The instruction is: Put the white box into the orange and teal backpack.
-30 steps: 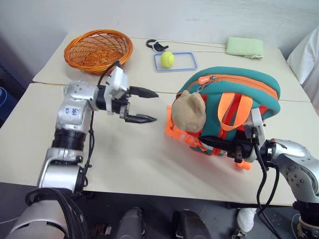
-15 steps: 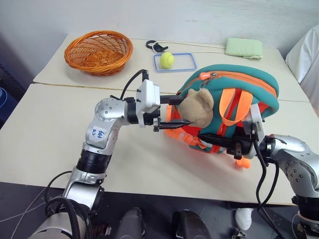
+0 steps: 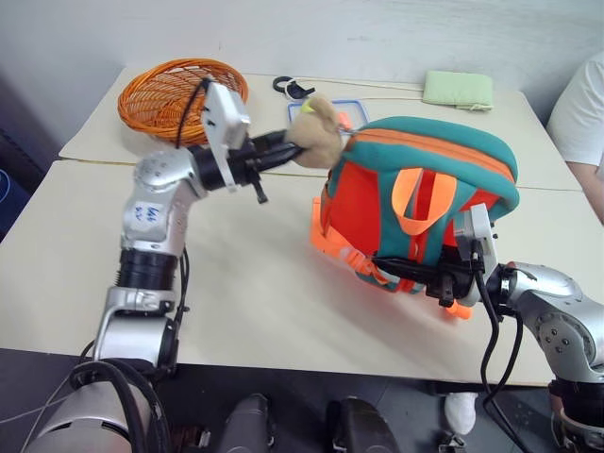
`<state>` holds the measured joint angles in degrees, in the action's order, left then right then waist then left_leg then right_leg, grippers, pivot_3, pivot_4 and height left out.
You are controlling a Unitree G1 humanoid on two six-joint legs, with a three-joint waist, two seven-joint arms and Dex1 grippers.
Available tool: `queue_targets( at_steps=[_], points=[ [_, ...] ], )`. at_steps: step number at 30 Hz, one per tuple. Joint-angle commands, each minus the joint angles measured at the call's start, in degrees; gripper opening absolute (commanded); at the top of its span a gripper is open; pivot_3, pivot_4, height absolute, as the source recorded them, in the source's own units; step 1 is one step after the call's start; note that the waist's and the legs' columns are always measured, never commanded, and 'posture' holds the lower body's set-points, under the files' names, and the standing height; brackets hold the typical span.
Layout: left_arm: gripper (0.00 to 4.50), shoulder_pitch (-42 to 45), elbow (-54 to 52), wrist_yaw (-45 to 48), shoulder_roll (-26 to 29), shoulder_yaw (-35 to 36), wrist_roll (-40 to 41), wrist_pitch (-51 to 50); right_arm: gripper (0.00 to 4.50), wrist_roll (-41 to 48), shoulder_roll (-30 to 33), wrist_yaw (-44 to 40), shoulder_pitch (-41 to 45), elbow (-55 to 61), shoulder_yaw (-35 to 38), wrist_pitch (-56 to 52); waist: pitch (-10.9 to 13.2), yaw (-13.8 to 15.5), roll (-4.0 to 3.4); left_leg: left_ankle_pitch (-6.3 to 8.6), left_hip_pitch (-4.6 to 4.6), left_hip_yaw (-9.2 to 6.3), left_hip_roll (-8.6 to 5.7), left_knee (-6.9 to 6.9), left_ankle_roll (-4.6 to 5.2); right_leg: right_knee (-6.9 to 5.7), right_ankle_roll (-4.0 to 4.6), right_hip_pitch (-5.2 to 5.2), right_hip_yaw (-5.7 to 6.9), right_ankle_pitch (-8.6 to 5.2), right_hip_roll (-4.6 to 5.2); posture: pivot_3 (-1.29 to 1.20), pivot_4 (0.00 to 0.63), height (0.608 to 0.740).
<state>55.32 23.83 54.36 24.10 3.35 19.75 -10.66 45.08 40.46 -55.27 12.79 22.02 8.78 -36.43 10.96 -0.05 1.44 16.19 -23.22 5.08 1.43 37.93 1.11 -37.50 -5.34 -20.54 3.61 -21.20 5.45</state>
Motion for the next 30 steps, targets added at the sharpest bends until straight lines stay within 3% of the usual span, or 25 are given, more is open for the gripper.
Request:
queue_targets(
  at_steps=[1,8,15,20,22,25,30],
  points=[
    [0.37,1.5,6.3,-5.2,0.3,3.1,-0.5,-1.0,0.00,1.4,-0.2,1.0,-1.4,2.3,1.9,0.2,0.0,0.0,0.00,0.00,0.00,0.00,0.00,0.01,0.00,-0.01,0.00,0.00,0.00,0.00,0.00,0.00,0.150,0.740],
    [0.37,-1.6,12.8,-6.3,-0.8,-2.7,-5.3,-6.6,0.00,2.6,-0.6,3.0,-3.1,3.6,3.0,0.6,0.0,-0.1,0.00,0.00,0.02,0.04,0.01,0.01,0.00,0.00,-0.01,-0.03,-0.03,0.00,-0.02,0.00,0.150,0.740],
    [0.37,-6.1,12.0,-3.8,-5.4,-5.7,-4.0,-18.6,0.00,4.1,-2.9,5.4,-4.3,4.3,5.1,2.0,0.0,0.0,0.00,0.00,0.01,0.05,0.01,0.03,0.00,-0.07,-0.01,-0.04,-0.06,0.01,-0.01,0.00,0.150,0.740],
    [0.37,-11.3,7.5,-3.4,-5.7,-7.3,-5.7,-14.7,0.00,4.0,-3.9,6.4,-5.1,4.5,6.2,3.2,0.0,0.0,-0.01,0.01,0.05,0.05,0.01,0.02,-0.01,-0.02,-0.01,-0.02,-0.07,0.00,0.00,0.00,0.150,0.740],
    [1.00,-13.2,2.2,-3.8,-4.6,-4.5,-3.7,-12.8,0.00,3.6,-3.6,6.3,-6.0,3.1,7.4,3.8,0.0,0.0,-0.01,0.01,0.05,0.05,0.01,0.02,-0.02,0.00,-0.01,-0.01,-0.09,0.00,0.00,0.00,0.150,0.740],
    [1.92,-16.0,-4.0,-2.0,-1.1,-2.7,-2.6,-12.0,0.96,0.6,-3.2,4.0,-7.4,1.3,8.5,8.2,0.0,0.0,-0.01,0.02,0.03,0.04,0.01,0.00,-0.02,0.00,-0.01,-0.01,-0.08,0.00,0.01,0.00,0.150,0.740],
    [3.44,-24.5,-16.9,6.9,11.4,3.1,2.9,-13.1,2.64,-1.6,1.9,-2.1,-13.9,3.2,13.5,12.2,0.0,-0.6,-0.04,0.01,0.07,0.13,0.10,-0.13,-0.08,0.00,-0.01,-0.07,-0.16,0.00,-0.07,0.00,0.150,0.740]
  ],
)
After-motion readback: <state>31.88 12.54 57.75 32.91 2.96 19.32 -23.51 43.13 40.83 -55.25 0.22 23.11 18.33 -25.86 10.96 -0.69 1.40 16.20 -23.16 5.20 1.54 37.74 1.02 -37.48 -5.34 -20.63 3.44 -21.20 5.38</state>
